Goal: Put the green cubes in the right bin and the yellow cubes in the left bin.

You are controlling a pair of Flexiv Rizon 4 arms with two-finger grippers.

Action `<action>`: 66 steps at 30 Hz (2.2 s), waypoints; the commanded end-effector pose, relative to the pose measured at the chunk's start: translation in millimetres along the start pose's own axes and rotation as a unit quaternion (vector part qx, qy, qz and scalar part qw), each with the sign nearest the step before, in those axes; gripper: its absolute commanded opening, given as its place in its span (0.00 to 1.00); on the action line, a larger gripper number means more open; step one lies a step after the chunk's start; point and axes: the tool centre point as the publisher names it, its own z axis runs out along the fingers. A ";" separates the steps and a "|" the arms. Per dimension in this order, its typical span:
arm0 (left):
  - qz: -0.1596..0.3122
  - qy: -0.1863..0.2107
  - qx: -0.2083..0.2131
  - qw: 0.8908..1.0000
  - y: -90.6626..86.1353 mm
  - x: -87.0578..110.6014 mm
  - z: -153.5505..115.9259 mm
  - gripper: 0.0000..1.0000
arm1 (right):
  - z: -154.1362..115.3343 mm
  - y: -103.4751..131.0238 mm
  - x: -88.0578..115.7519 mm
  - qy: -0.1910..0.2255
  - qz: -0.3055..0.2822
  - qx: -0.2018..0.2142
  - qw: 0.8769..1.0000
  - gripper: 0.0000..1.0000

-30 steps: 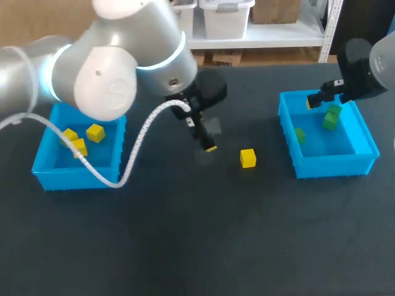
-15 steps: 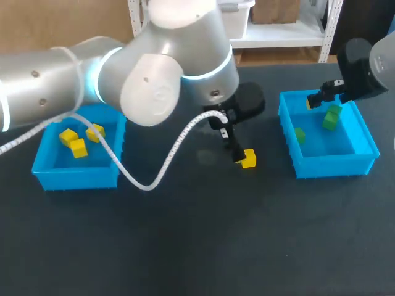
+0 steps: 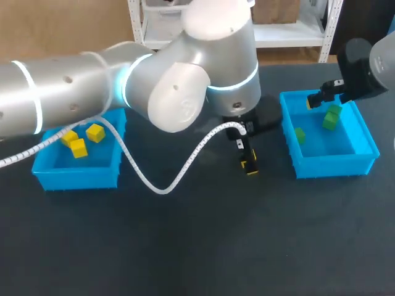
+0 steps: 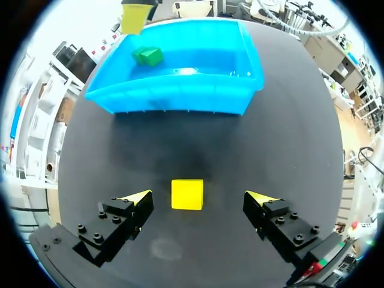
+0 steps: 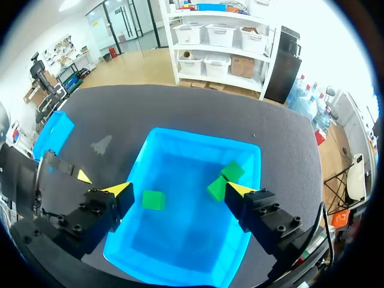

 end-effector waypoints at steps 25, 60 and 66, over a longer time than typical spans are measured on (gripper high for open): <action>0.019 0.018 -0.009 1.000 17.7 -1.2 32.3 0.00 | -0.6 0.6 1.2 -0.002 0.000 0.002 1.000 1.00; -0.258 -0.061 -0.135 0.955 115.7 197.0 -107.1 0.00 | -0.6 0.6 1.2 -0.002 0.000 0.002 1.000 1.00; -0.333 -0.062 -0.158 0.927 128.7 255.8 -119.9 0.00 | -0.6 0.6 1.2 -0.002 0.000 0.002 1.000 1.00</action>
